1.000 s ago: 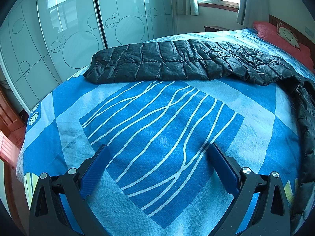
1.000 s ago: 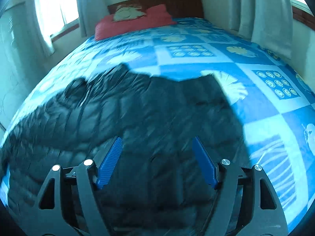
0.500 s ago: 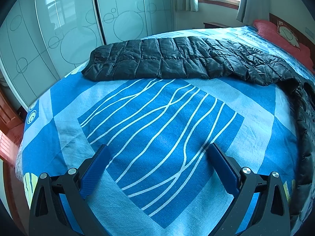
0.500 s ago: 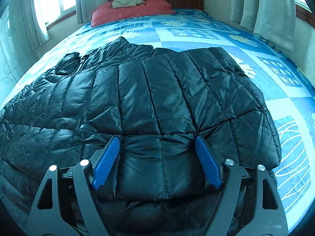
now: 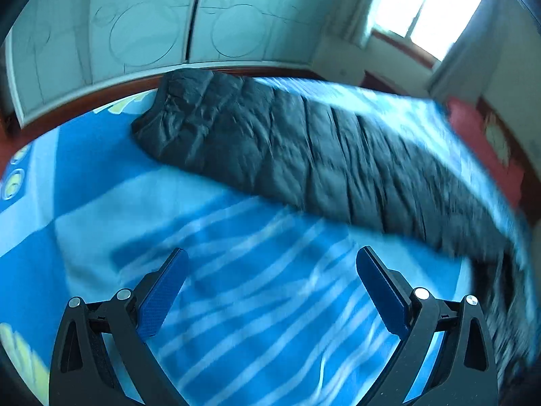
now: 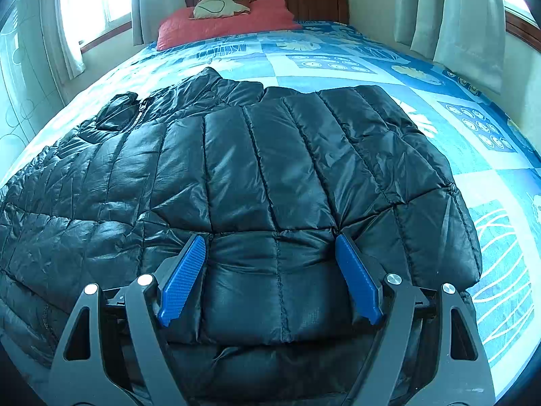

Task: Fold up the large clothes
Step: 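Grasp the other sleeve cuff with the left tool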

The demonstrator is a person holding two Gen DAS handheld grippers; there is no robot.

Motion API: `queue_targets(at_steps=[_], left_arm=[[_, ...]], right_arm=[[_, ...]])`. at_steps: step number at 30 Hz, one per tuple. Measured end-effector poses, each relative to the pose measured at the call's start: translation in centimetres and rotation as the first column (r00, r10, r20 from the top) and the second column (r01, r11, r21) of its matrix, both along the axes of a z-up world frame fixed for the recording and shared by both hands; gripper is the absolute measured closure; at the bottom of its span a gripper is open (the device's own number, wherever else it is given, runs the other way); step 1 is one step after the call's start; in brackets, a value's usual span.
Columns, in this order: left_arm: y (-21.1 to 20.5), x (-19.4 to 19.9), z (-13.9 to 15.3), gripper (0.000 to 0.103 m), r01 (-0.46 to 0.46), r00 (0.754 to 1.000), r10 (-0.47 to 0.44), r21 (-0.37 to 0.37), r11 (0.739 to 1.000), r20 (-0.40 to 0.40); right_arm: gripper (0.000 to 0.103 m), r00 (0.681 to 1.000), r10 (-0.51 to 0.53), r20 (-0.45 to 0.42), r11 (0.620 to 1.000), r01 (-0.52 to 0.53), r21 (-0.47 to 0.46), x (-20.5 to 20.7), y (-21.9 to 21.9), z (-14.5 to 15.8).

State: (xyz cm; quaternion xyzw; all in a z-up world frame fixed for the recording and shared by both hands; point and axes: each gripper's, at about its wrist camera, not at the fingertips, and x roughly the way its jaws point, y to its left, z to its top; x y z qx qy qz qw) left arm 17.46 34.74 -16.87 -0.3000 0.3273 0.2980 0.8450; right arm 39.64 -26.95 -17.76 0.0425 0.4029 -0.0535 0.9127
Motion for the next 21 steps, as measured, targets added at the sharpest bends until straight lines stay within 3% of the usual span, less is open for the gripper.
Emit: queue_targets(at_steps=[9,16,18,21], left_arm=[[6.3,0.3,0.0,0.005,-0.071,0.976,0.098,-0.139,0.988,0.196],[7.7,-0.8,0.6,0.007,-0.122,0.941,0.172,-0.18,0.976,0.291],[7.6,-1.4,0.6,0.028,-0.166,0.942,0.207,-0.168,0.972,0.264],[8.0,-2.5,0.8,0.038,-0.221,0.927,0.267,-0.192,0.956,0.262]], right_arm=[[0.024,1.0,0.0,0.001,1.0,0.0,0.001,-0.1,0.0,0.0],[0.024,1.0,0.0,0.002,1.0,0.0,0.0,-0.1,0.0,0.0],[0.024,1.0,0.0,0.003,1.0,0.0,0.0,-0.1,0.0,0.0],[0.024,1.0,0.0,0.003,1.0,0.0,0.0,-0.1,-0.1,0.0]])
